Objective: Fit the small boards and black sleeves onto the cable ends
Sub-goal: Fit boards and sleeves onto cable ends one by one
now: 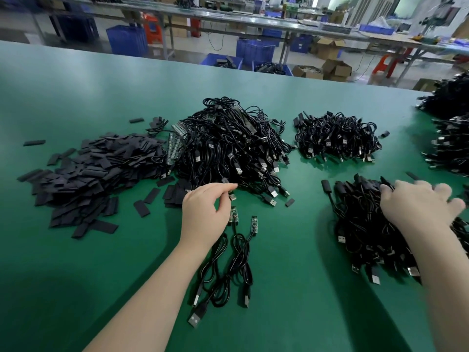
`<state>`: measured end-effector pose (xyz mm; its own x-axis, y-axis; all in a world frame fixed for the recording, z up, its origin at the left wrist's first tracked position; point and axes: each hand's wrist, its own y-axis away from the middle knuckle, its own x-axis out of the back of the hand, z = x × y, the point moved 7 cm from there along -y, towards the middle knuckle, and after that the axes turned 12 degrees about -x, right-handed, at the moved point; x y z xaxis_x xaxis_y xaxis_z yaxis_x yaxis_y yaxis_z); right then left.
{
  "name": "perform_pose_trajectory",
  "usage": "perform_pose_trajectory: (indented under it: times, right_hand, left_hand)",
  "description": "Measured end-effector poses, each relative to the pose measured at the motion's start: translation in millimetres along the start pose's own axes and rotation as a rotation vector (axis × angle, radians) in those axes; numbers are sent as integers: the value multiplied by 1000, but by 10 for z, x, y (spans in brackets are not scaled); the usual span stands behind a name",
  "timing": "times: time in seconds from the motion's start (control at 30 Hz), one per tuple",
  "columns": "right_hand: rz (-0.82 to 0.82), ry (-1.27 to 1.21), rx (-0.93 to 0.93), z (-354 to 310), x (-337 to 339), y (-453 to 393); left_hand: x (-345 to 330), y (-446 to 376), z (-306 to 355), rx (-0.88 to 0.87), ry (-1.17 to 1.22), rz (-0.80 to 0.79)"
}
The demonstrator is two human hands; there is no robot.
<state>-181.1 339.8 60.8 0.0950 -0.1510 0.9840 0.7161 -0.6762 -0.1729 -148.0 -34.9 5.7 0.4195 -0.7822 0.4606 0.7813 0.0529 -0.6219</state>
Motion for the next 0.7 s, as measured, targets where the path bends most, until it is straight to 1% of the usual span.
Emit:
perform_pose_trajectory:
  times: [0.03, 0.07, 0.1, 0.13, 0.17, 0.23, 0.27, 0.3, 0.33, 0.4, 0.57, 0.63, 0.7]
  right_hand:
    - [66, -33, 34, -60, 101, 54]
    - [150, -81, 105, -157, 216, 158]
    - [215, -145, 209, -285, 317, 318]
    - [223, -230, 333, -437, 383, 516]
    - [159, -328, 465, -604, 393, 734]
    - [-134, -475, 666, -947, 225, 1169]
    - [-289, -509, 710, -1085, 77, 1356]
    - [-403, -515, 726, -1191, -76, 1503]
    - [-456, -483, 734, -1269, -219, 1608]
    - [-472, -424, 732, -1340, -433, 1683]
    - [-595, -517, 658, -1357, -563, 1617]
    - [-651, -675, 586, -1305, -512, 1573]
    - [-784, -937, 489, -1236, -417, 1544]
  left_hand:
    - [-9, 3, -7, 5, 3, -4]
    - [-16, 7, -10, 4, 6, -5]
    - [-23, 12, -11, 0, 10, -5]
    - [-31, 17, -12, -2, 16, -7]
    - [-42, 22, -20, 2, 27, -12]
    - [-75, 35, -52, 32, 60, -42]
    - [-93, 44, -68, 41, 74, -58]
    - [-107, 52, -81, 41, 83, -70]
    - [-117, 59, -91, 39, 90, -81]
    - [-132, 65, -94, 32, 98, -108]
    - [-165, 79, -94, 31, 107, -151]
    - [-187, 88, -79, 22, 117, -159]
    - [-183, 88, -68, 22, 138, -137]
